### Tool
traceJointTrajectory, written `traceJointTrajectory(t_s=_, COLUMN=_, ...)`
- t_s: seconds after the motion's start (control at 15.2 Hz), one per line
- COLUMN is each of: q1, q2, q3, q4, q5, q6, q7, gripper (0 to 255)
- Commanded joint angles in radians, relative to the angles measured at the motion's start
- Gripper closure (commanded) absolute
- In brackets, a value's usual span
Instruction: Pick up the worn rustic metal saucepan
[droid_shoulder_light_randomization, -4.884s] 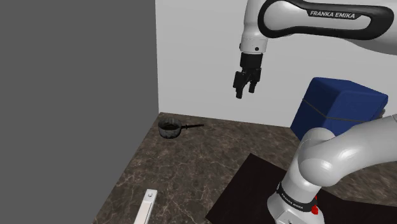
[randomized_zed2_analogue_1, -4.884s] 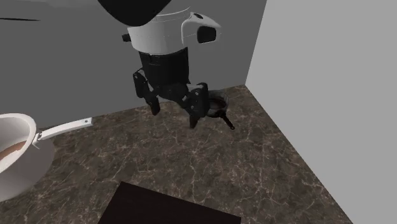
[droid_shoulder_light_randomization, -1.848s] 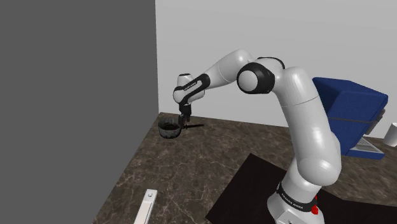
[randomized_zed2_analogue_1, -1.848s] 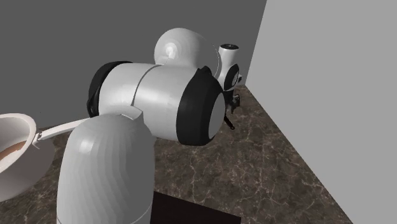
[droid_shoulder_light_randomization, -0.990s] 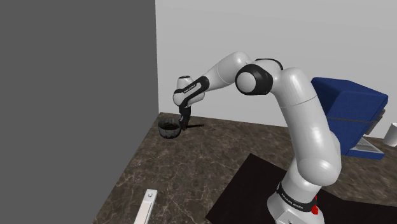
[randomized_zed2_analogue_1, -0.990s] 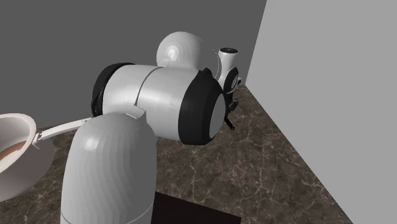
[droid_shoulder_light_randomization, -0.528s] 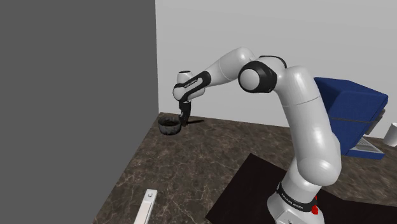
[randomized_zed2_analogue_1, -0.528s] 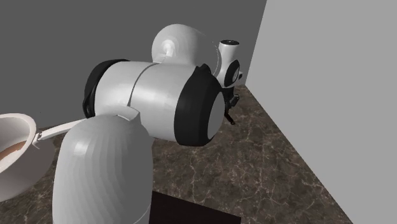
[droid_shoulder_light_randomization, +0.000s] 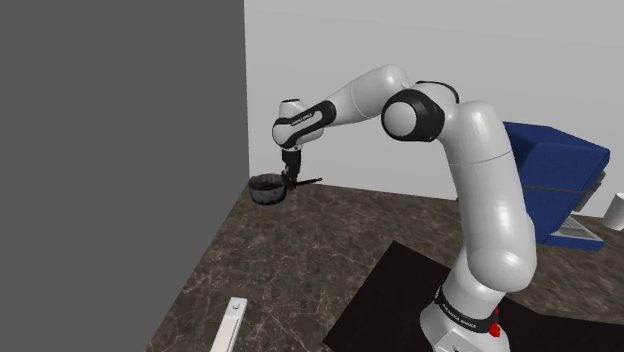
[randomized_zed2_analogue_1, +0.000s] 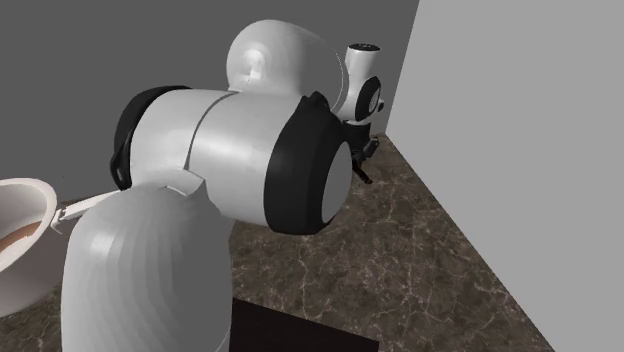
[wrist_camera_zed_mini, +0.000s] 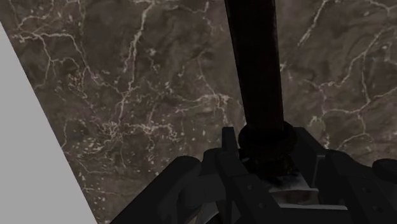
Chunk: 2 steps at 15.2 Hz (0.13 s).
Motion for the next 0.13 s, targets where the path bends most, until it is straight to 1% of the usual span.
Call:
traceJointTrajectory(t_s=0.0, q1=0.001, q2=-0.009, q3=-0.001, q4=0.004, q5=-0.001, q6=-0.013, q7=0.000, gripper=255)
traceJointTrajectory(t_s=0.07, q1=0.000, q2=-0.009, q3=-0.001, q4=0.004, q5=-0.001, q6=-0.013, q7=0.000, gripper=255)
